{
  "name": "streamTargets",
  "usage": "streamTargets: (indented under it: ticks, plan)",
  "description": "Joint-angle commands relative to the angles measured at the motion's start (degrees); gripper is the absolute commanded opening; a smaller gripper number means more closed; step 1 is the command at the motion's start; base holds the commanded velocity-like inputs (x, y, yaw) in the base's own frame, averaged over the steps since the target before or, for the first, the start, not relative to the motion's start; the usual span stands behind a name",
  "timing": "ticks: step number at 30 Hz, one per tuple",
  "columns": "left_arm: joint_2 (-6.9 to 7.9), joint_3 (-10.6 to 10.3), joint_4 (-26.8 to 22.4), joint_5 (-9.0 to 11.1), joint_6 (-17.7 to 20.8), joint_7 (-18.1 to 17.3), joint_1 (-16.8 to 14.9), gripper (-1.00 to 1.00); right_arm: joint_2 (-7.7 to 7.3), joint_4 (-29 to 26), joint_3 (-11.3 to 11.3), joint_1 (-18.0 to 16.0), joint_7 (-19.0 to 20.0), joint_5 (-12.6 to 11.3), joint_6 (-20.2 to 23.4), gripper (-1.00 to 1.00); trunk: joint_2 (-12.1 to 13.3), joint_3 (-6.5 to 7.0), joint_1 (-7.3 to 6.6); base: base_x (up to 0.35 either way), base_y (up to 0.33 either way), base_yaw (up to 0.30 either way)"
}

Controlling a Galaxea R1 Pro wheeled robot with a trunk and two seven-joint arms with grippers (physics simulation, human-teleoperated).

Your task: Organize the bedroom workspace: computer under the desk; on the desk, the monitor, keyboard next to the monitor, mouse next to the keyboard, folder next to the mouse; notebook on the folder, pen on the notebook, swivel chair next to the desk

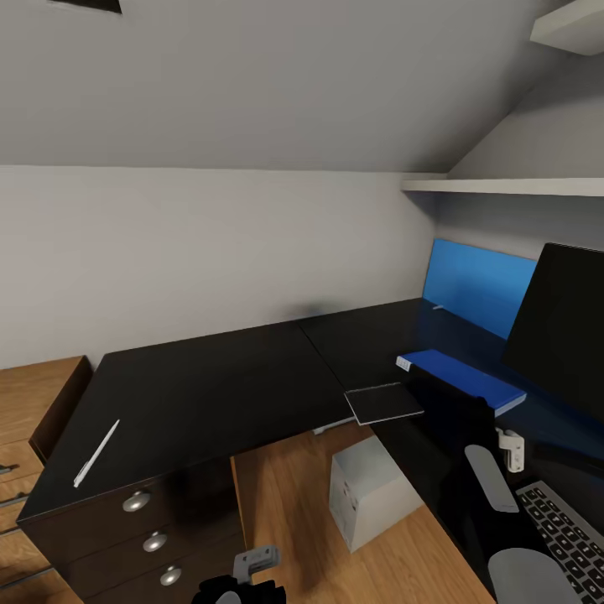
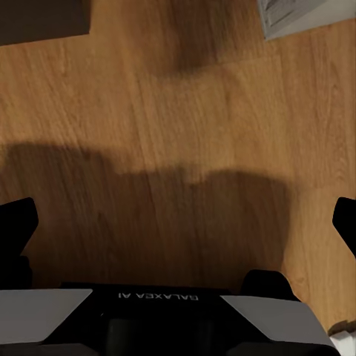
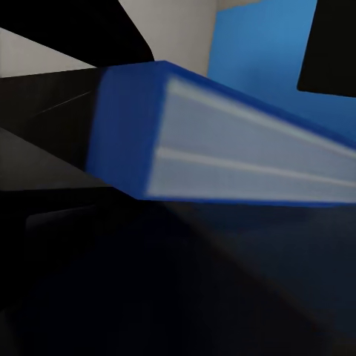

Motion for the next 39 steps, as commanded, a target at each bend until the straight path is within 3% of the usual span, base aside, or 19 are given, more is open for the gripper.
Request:
streamTargets:
  ticks: [1, 21, 39]
  plan:
    - [0.05, -0.15, -0.09, 0.35, 0.02, 0.42, -0.08, 1.0, -0.06, -0.05, 0.05, -0.03, -0.2, -0.35, -0.24, -1.0, -0.03, -0.06, 0.0, 0.0, 0.0, 0.0]
    - [0.05, -0.15, -0.09, 0.52, 0.04, 0.44, -0.08, 1.0, -0.22, 0.5, 0.0, -0.03, -3.43, -0.53, 0.28, -1.0, -0.03, -0.06, 0.0, 0.0, 0.0, 0.0]
    - [0.14, -0.06, -0.09, 0.58, 0.03, 0.3, -0.09, 1.0, -0.25, 0.51, 0.0, -0.03, -3.62, -0.46, 0.29, -1.0, -0.03, -0.06, 0.0, 0.001, -0.001, 0.0]
